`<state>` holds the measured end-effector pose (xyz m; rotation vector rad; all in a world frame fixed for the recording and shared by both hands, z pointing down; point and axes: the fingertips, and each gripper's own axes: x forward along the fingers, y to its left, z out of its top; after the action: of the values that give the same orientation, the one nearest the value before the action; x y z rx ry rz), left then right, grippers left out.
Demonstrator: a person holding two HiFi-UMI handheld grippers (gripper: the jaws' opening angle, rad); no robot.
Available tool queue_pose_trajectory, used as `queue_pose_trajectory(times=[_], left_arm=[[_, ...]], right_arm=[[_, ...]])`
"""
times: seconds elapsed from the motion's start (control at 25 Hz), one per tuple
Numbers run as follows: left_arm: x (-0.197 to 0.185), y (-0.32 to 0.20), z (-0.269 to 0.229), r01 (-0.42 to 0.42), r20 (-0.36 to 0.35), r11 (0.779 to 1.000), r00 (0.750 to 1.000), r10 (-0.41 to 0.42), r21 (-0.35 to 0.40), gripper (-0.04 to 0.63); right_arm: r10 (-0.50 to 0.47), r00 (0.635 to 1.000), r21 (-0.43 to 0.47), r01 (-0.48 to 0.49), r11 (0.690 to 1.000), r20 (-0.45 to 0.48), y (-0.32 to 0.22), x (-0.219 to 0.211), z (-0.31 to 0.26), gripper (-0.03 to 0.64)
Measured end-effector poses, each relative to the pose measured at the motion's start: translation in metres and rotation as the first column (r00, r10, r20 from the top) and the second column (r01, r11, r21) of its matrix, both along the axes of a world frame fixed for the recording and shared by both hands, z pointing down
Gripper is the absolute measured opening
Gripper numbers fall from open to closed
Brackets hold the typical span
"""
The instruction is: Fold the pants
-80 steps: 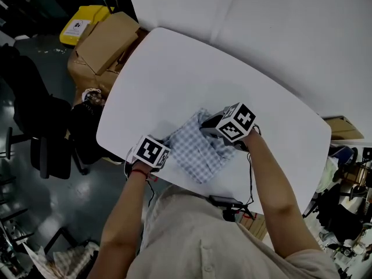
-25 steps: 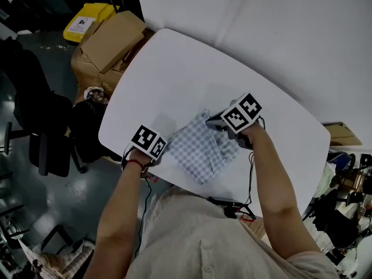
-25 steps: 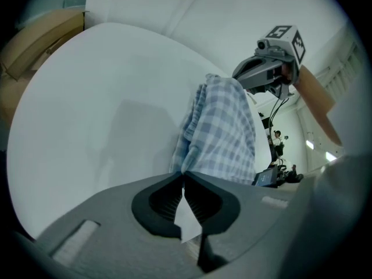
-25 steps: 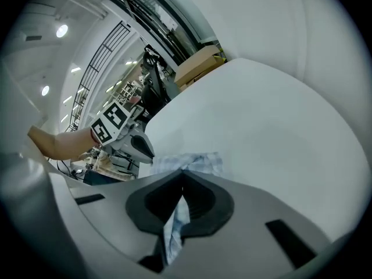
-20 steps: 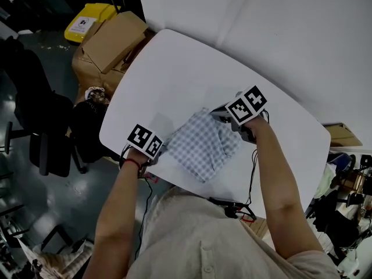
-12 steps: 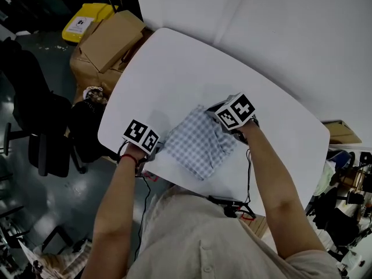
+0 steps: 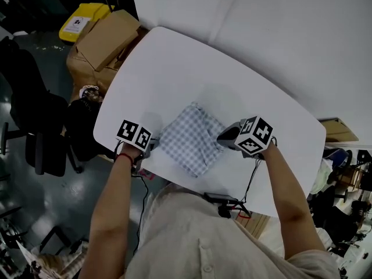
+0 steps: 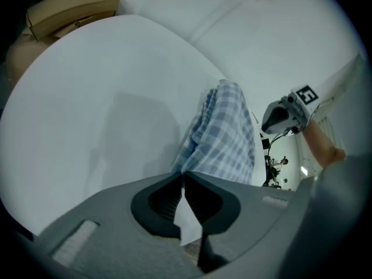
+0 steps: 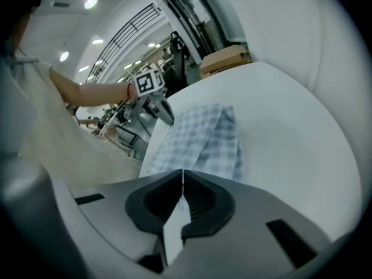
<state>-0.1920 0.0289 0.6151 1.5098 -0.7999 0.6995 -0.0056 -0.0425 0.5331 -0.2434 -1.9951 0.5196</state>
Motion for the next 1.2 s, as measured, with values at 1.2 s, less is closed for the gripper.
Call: queue_pose_trajectory(times=[1.2], left_arm=[[-0.013,-0.008,-0.021,0.008,0.127,0.994,0.992,-0.021,0.105,0.093]], right_arm=[[0.247,0.969,0.245,-0.238,0.94,-0.005,-0.06,0.018,0.022,0.046]])
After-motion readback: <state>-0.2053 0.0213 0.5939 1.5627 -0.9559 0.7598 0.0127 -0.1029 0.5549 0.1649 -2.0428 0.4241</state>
